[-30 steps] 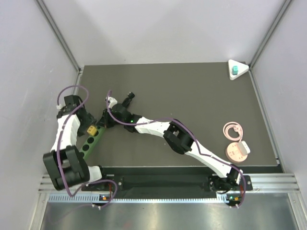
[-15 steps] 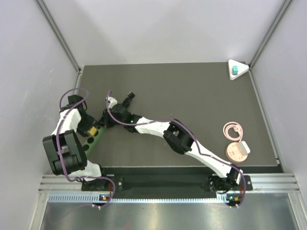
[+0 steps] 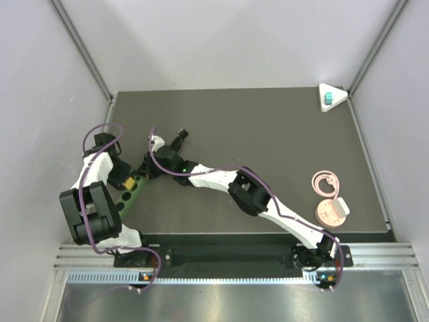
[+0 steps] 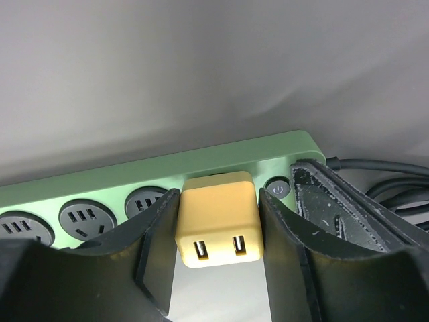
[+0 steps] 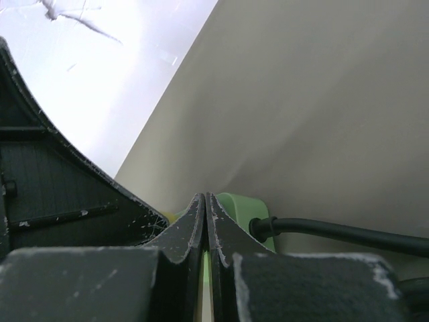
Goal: Pull the plug off the socket
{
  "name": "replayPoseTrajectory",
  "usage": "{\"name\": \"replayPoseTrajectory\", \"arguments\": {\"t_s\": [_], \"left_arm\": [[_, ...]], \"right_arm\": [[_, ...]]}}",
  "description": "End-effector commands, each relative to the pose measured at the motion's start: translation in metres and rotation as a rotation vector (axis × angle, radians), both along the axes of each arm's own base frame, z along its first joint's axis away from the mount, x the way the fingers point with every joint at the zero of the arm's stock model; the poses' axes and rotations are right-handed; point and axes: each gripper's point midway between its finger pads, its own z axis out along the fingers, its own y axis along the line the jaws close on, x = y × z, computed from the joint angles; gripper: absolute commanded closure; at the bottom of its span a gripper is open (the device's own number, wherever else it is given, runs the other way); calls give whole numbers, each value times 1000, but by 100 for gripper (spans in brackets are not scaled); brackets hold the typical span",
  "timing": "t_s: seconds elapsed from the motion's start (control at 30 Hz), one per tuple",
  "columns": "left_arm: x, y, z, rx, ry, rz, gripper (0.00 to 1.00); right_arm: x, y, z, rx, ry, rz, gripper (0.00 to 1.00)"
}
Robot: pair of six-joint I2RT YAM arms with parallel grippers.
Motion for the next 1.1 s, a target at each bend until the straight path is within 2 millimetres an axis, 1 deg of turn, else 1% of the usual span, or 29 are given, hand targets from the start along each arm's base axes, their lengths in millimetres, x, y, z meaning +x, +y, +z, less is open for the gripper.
{"name": "replayPoseTrajectory", "arguments": {"t_s": [0.0, 0.07, 0.13, 0.17, 0.23, 0.27, 0.37, 0.43, 0.47, 0.5, 0.53, 0.57, 0.6, 0.63, 0.67, 0.7, 0.73, 0.77, 0.8, 0.83, 0.93, 0.97, 1.0, 1.03, 1.07], "left_arm": [[14, -4, 27, -15, -110, 16, 100], [21, -1, 42, -5, -153, 28, 100], [22, -1, 48, -10, -149, 48, 100], [29, -2, 54, -22, -166, 45, 100], [33, -3, 56, -41, -160, 44, 100], [38, -3, 57, -51, -154, 38, 100], [43, -1, 57, -50, -136, 35, 100], [43, 1, 54, -35, -132, 37, 100], [41, 1, 51, -32, -130, 32, 100], [39, -1, 48, -35, -129, 25, 100], [38, -2, 46, -37, -132, 17, 100], [32, -3, 42, -33, -125, 3, 100], [31, -2, 41, -24, -125, -2, 100], [29, -1, 40, -14, -124, -8, 100], [23, -1, 38, -1, -119, -22, 100], [24, 0, 39, 11, -129, -31, 100], [20, 1, 35, 19, -122, -40, 100], [17, 1, 35, 32, -120, -53, 100], [15, 3, 35, 42, -115, -57, 100], [11, 3, 31, 46, -103, -62, 100], [5, 5, 27, 67, -94, -76, 100], [5, 6, 29, 73, -101, -80, 100], [5, 6, 28, 75, -103, -83, 100], [4, 4, 27, 72, -104, -87, 100], [4, 4, 28, 73, -114, -88, 100]], "right_arm": [[-56, -168, -269, -827, 268, -63, 100], [-58, -171, -274, -843, 264, -68, 100], [-58, -175, -277, -864, 250, -76, 100], [-59, -178, -280, -878, 250, -69, 100], [-55, -180, -281, -907, 209, -89, 100], [-56, -183, -284, -919, 201, -80, 100], [-57, -184, -284, -947, 152, -69, 100], [-58, -183, -282, -954, 130, -70, 100], [-53, -175, -273, -915, 116, -78, 100], [-60, -182, -277, -917, 130, -66, 100], [-55, -180, -270, -892, 127, -72, 100], [-47, -169, -248, -844, 116, -78, 100], [-47, -166, -239, -820, 136, -59, 100], [-36, -167, -228, -795, 150, -65, 100], [-31, -151, -199, -729, 97, -25, 99], [-36, -145, -190, -705, 113, -5, 99], [-37, -142, -183, -696, 115, 3, 99], [-34, -135, -165, -657, 106, 4, 98], [-38, -134, -160, -636, 121, 22, 97], [-36, -128, -143, -601, 107, 24, 97], [-38, -128, -128, -578, 104, 50, 91], [-37, -123, -111, -550, 91, 58, 86], [-41, -123, -105, -535, 101, 77, 83], [-35, -120, -84, -497, 88, 76, 80], [-32, -118, -73, -467, 82, 77, 74]]}}
